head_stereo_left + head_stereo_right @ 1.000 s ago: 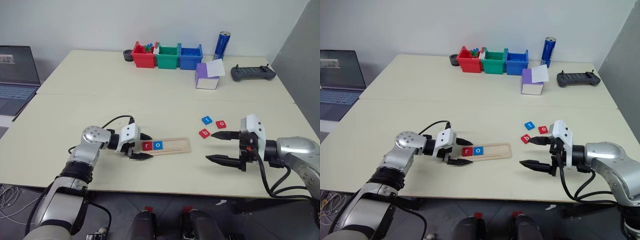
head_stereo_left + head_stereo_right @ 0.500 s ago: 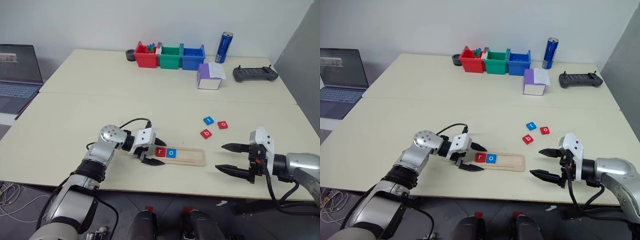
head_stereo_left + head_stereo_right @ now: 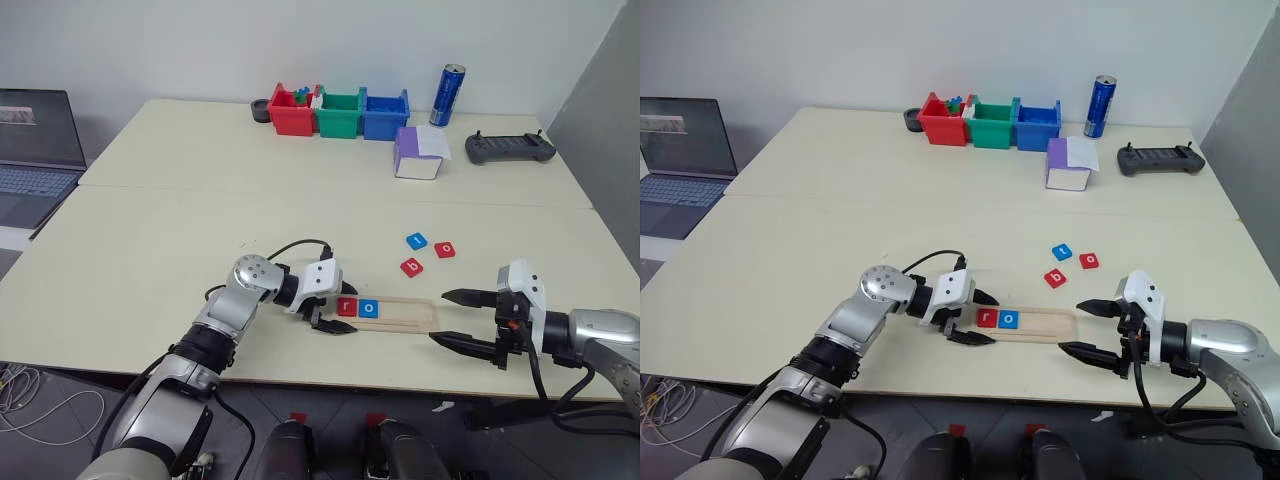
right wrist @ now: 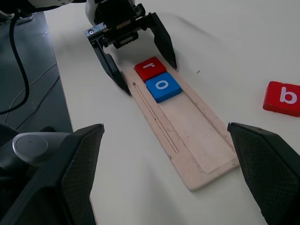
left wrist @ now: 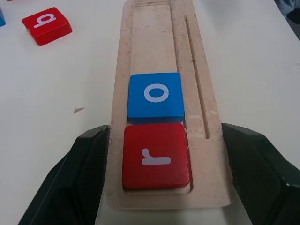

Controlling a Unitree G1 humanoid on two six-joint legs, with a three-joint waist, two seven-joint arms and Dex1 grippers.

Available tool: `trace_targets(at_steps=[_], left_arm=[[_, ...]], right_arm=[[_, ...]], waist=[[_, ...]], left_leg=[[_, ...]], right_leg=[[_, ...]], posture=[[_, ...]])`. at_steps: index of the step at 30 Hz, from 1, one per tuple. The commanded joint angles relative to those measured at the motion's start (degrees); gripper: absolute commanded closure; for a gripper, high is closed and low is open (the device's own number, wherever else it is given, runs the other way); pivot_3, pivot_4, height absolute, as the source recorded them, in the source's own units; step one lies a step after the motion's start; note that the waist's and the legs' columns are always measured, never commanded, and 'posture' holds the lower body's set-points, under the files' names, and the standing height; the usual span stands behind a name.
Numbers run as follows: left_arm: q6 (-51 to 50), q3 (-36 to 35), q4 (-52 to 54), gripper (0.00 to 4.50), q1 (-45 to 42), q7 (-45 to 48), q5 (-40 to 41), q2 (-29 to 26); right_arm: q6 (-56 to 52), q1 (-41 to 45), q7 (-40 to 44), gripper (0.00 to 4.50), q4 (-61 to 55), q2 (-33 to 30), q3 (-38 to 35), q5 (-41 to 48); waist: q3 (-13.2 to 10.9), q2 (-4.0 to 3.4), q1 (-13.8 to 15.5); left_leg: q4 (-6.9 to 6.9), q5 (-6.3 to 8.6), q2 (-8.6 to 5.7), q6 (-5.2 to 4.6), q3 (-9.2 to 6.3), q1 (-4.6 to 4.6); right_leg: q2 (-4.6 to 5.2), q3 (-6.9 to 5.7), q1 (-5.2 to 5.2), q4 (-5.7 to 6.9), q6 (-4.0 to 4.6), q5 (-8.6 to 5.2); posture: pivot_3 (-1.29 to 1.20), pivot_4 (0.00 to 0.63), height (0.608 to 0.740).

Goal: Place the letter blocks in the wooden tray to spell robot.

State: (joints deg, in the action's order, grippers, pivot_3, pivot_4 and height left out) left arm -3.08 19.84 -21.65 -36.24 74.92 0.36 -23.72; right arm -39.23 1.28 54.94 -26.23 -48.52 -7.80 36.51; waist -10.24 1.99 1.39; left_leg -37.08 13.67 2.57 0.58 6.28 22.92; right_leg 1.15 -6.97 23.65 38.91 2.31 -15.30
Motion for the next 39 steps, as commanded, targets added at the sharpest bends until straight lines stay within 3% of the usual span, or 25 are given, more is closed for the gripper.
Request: trace_targets(at_steps=[1,8,11,12,22,26,30,35,39], left_arm=[[-0.75,0.95,1.89,1.13,0.86,-1.26,-0.57,0.16],[-2.59,0.66,4.41,1.13,2.05,-1.31,0.37,-0.38],[-2.89,0.42,4.63,0.12,2.03,-1.9,0.43,-0.41],[-2.69,0.42,4.62,0.03,1.97,-1.95,0.35,-0.46],[0.63,-2.66,6.02,0.03,1.8,0.11,3.07,-4.89],[2.85,-7.02,6.08,0.03,2.34,0.8,6.51,-8.43],[5.8,-15.82,4.86,0.03,4.61,2.27,13.3,-13.0],[9.53,-18.51,2.53,0.03,7.37,4.99,13.88,-18.22],[8.64,-22.11,2.2,0.03,8.53,6.55,18.72,-18.48]], right_arm=[[1.17,0.9,0.04,0.0,-0.11,-0.04,-0.49,-0.25],[1.12,2.29,0.06,0.0,0.95,0.76,-0.95,1.01],[0.84,2.8,0.17,0.0,1.22,0.7,-1.12,1.14],[0.75,2.86,0.18,0.0,1.32,0.66,-1.14,1.18],[-0.74,3.35,-2.43,0.0,-1.05,1.47,-2.52,2.63],[-1.04,2.3,-2.82,0.0,-2.4,0.64,-3.32,2.61],[-0.87,1.68,-4.9,0.0,-2.71,0.83,-4.29,1.03],[-0.48,2.91,-8.79,0.0,-2.56,2.65,-3.5,-0.33],[-0.57,2.82,-10.44,0.0,-3.63,4.44,-2.33,-0.01]], waist=[[0.0,0.0,-0.01],[0.0,0.0,-0.01],[0.0,0.01,-0.01],[-0.01,0.02,-0.01],[-0.02,0.02,-0.2],[-0.02,0.02,-0.18],[-0.02,0.03,-0.34],[-0.02,0.02,-0.21],[-0.03,0.03,-0.11]], left_leg=[[0.0,0.0,0.0,0.0,0.0,0.0],[0.01,0.0,0.01,0.0,0.0,-0.01],[0.01,0.0,0.01,0.0,0.0,-0.01],[0.01,0.0,0.01,0.0,0.0,0.0],[0.04,0.0,0.07,0.0,-0.01,-0.02],[0.04,0.0,0.06,0.0,-0.01,0.0],[0.06,0.0,0.09,0.0,-0.01,0.01],[0.06,0.0,0.09,0.01,0.0,-0.01],[0.06,0.0,0.09,0.01,0.01,0.03]], right_leg=[[0.0,0.0,0.0,0.0,0.0,0.0],[0.0,0.0,0.0,0.0,0.0,0.0],[0.0,0.0,0.0,0.0,0.0,0.0],[0.0,0.0,0.0,0.0,0.0,0.0],[-0.06,0.0,0.02,0.0,0.0,0.0],[-0.06,-0.01,0.03,-0.01,0.0,0.0],[-0.06,0.0,0.05,-0.03,0.0,0.0],[-0.06,-0.01,0.06,-0.01,0.01,0.0],[-0.05,0.0,0.07,-0.03,0.01,0.0]], posture=[[0.0,0.15,0.74],[0.0,0.15,0.74],[0.0,0.15,0.74],[0.0,0.15,0.74],[0.0,0.15,0.74],[0.0,0.15,0.74],[0.0,0.15,0.74],[0.0,0.15,0.74],[0.0,0.15,0.74]])
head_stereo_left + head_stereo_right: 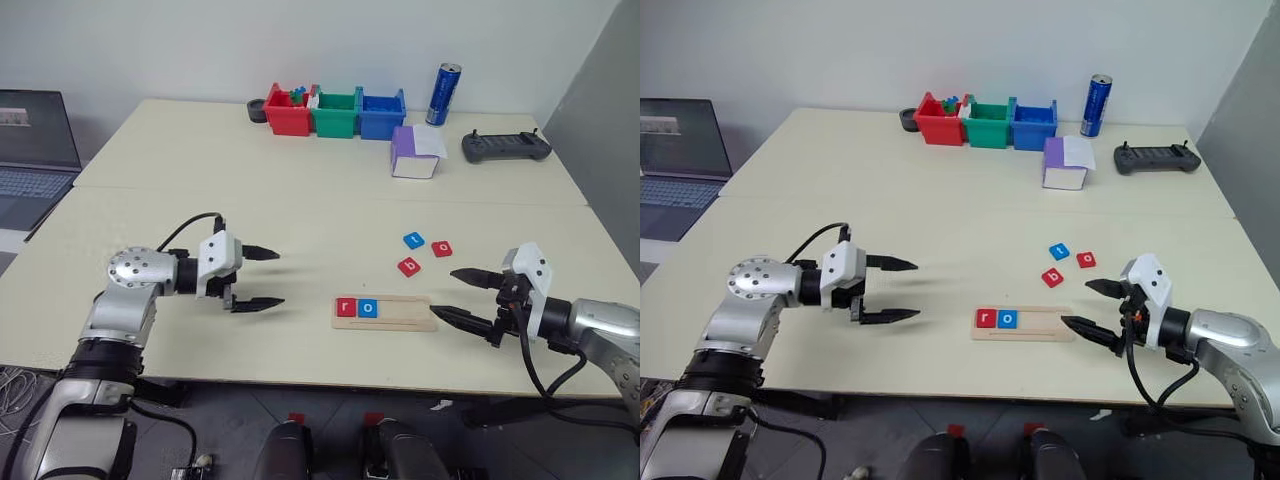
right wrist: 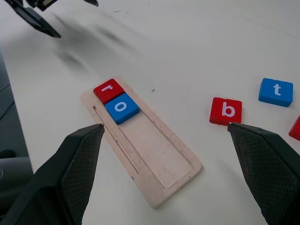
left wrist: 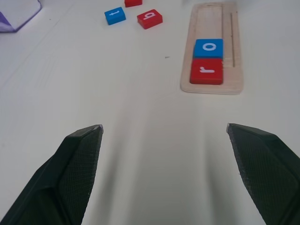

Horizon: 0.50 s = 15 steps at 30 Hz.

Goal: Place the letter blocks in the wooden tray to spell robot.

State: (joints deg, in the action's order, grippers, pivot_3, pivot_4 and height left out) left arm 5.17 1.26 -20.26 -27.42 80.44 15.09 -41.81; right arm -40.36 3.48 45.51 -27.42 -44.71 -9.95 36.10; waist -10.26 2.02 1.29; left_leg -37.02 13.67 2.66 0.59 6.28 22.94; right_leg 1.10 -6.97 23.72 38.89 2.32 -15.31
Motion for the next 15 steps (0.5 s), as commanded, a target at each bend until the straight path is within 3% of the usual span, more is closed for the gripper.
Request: trace_targets(at_steps=[1,9,15], left_arm=[[-0.1,-3.99,0.86,0.03,-0.22,1.1,4.81,-0.22],[-1.37,-6.95,1.3,0.03,0.69,2.4,10.46,2.09],[-1.17,-8.35,-2.17,0.03,1.93,10.22,13.72,0.1]], right_arm=[[0.67,0.76,-1.26,0.0,-2.33,1.05,0.14,0.31],[1.1,3.04,-2.42,0.0,-0.41,3.19,2.11,-1.01],[1.71,4.05,-3.52,0.0,1.09,4.53,2.5,-2.11]], waist=[[0.0,0.01,0.0],[0.0,0.01,-0.01],[0.0,0.01,-0.16]], left_leg=[[0.0,0.0,0.0,0.0,0.0,0.02],[0.0,0.0,0.0,0.0,0.01,0.01],[0.01,0.0,0.01,0.0,0.02,0.0]], right_leg=[[0.0,0.0,0.02,0.0,0.0,0.0],[0.0,0.01,0.03,0.02,0.0,0.0],[-0.01,0.01,0.03,0.03,0.0,0.0]], posture=[[0.0,0.15,0.74],[0.0,0.15,0.74],[0.0,0.15,0.74]])
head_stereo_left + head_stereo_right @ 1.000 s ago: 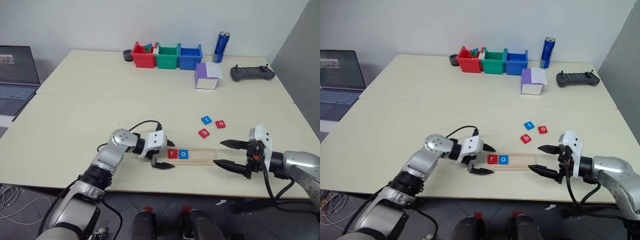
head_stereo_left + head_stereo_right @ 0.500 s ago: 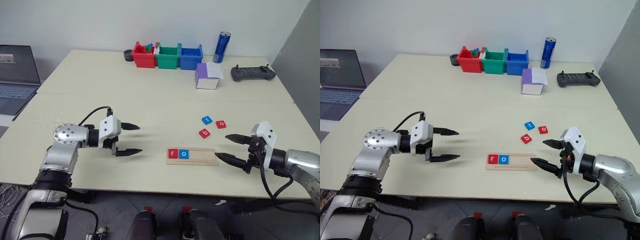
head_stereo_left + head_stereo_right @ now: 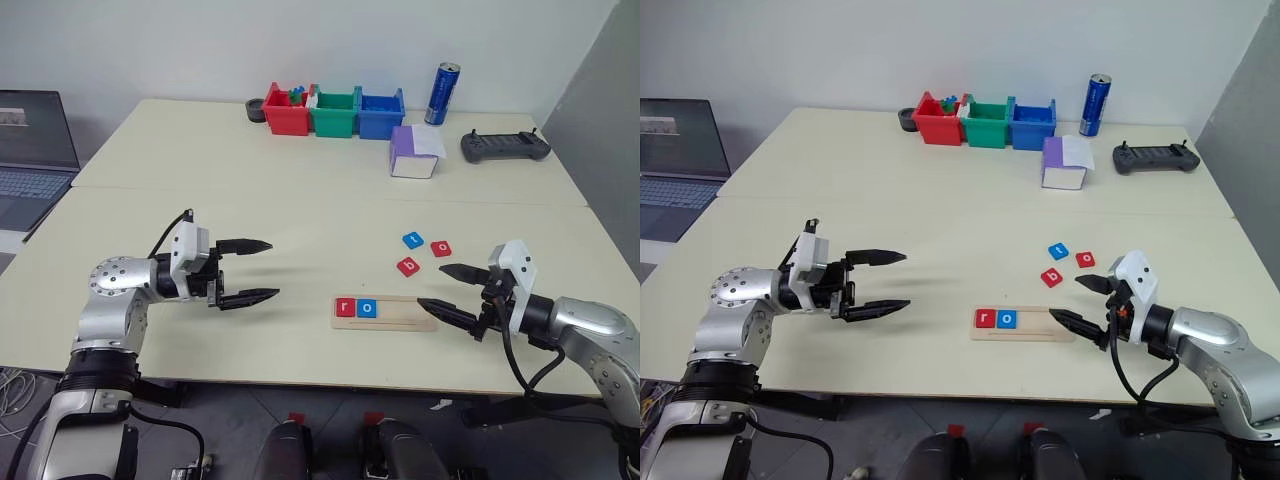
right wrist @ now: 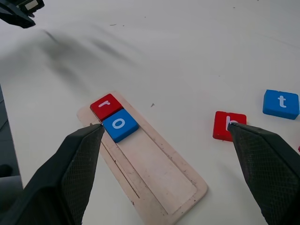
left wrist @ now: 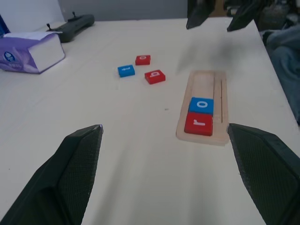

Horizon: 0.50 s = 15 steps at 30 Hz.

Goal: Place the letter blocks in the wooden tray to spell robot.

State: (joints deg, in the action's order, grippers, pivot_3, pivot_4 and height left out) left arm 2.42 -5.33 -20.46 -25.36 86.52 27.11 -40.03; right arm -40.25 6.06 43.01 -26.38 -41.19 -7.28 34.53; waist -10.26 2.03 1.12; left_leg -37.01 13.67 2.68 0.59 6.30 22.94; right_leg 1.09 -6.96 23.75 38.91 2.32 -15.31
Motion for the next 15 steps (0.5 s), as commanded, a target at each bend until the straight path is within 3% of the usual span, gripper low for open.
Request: trace_targets(at_steps=[1,7,15], left_arm=[[2.57,-1.23,-3.22,0.03,-0.07,5.27,2.01,-2.51],[5.43,-3.73,-8.05,0.03,-2.08,5.22,1.59,-4.16],[13.65,-1.97,-7.11,0.03,5.8,5.98,6.03,-9.04]], right_arm=[[2.08,1.81,-1.47,0.0,0.62,1.47,-0.14,-1.04],[6.49,1.58,-8.09,0.0,5.37,6.39,-1.68,-6.06],[10.31,-0.34,-10.5,0.0,6.32,12.41,0.84,-8.8]], waist=[[0.0,0.0,-0.01],[0.01,0.01,0.11],[0.01,0.01,-0.64]], left_leg=[[0.0,0.0,0.01,0.0,-0.01,0.0],[-0.01,0.0,0.01,0.0,0.0,0.02],[0.04,0.0,0.04,0.01,0.09,0.03]], right_leg=[[-0.01,-0.01,0.0,0.01,0.0,0.0],[-0.01,-0.01,0.03,0.02,0.0,0.0],[0.0,0.08,0.11,0.03,0.0,0.0]], posture=[[0.0,0.15,0.74],[0.0,0.15,0.74],[0.0,0.15,0.74]])
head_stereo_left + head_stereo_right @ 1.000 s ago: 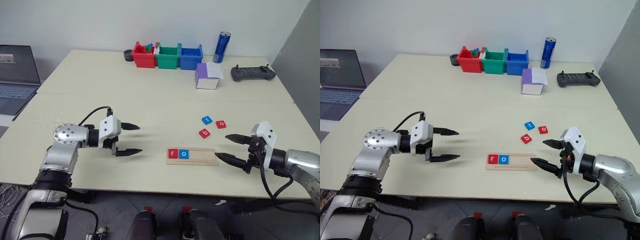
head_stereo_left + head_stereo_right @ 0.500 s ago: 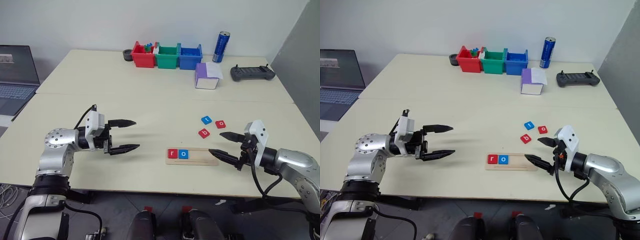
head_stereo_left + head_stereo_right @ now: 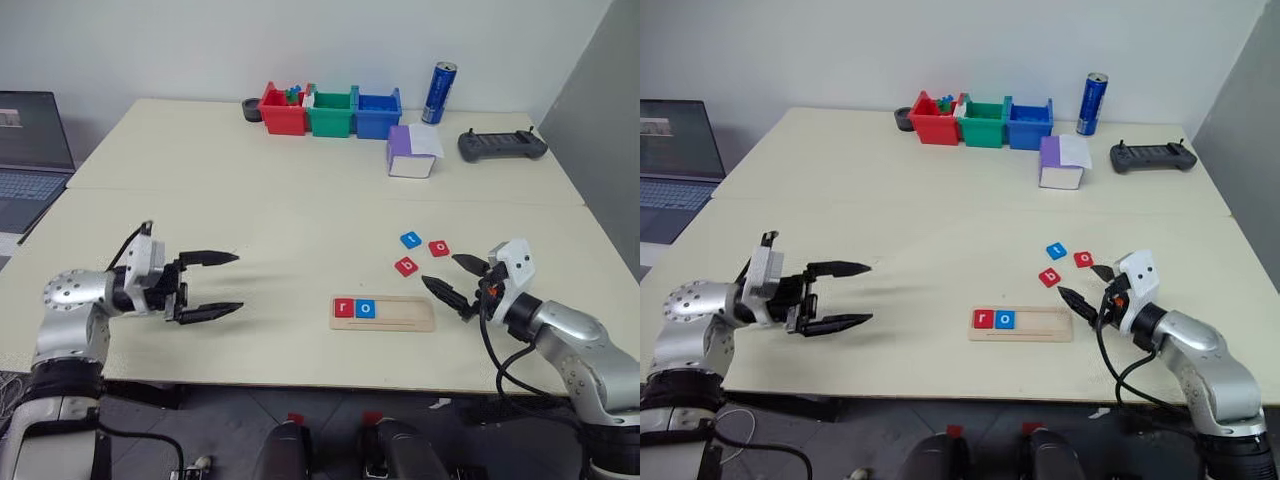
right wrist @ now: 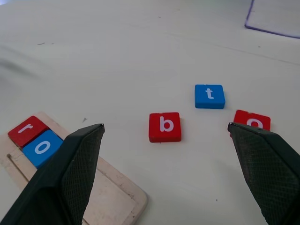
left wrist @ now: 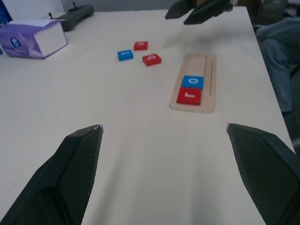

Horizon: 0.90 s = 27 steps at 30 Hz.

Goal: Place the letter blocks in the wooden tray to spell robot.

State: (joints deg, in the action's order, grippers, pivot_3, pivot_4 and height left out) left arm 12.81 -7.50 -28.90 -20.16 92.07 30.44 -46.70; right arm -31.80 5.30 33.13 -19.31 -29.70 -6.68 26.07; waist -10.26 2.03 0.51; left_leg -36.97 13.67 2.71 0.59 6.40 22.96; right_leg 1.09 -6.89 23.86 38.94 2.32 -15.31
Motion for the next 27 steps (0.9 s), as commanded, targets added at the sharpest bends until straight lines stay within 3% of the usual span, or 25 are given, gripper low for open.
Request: trace_targets(at_steps=[1,12,27], left_arm=[[3.84,0.68,1.38,0.03,0.99,0.43,3.11,-2.92],[10.15,6.04,-2.11,0.03,0.71,0.43,7.24,-7.91],[8.75,3.39,-4.58,0.03,-2.44,0.43,4.51,-7.76]], right_arm=[[1.78,0.85,-0.69,0.0,-0.61,1.5,0.67,-0.43],[4.0,7.3,-4.98,0.0,7.0,6.18,6.96,-7.69],[6.71,15.45,-7.41,0.0,21.96,11.91,9.11,-13.34]], waist=[[0.0,0.0,-0.06],[0.01,0.01,-0.18],[0.01,0.01,-0.61]], left_leg=[[0.0,0.0,0.01,0.0,-0.02,0.0],[0.0,0.0,0.01,-0.01,0.0,0.04],[-0.01,-0.01,0.0,0.0,0.07,0.09]], right_leg=[[0.0,-0.02,0.0,0.01,0.0,0.0],[-0.01,-0.01,0.07,0.01,0.01,0.0],[0.0,0.05,0.16,0.07,0.01,0.0]], posture=[[0.0,0.15,0.74],[0.0,0.15,0.74],[0.0,0.15,0.74]])
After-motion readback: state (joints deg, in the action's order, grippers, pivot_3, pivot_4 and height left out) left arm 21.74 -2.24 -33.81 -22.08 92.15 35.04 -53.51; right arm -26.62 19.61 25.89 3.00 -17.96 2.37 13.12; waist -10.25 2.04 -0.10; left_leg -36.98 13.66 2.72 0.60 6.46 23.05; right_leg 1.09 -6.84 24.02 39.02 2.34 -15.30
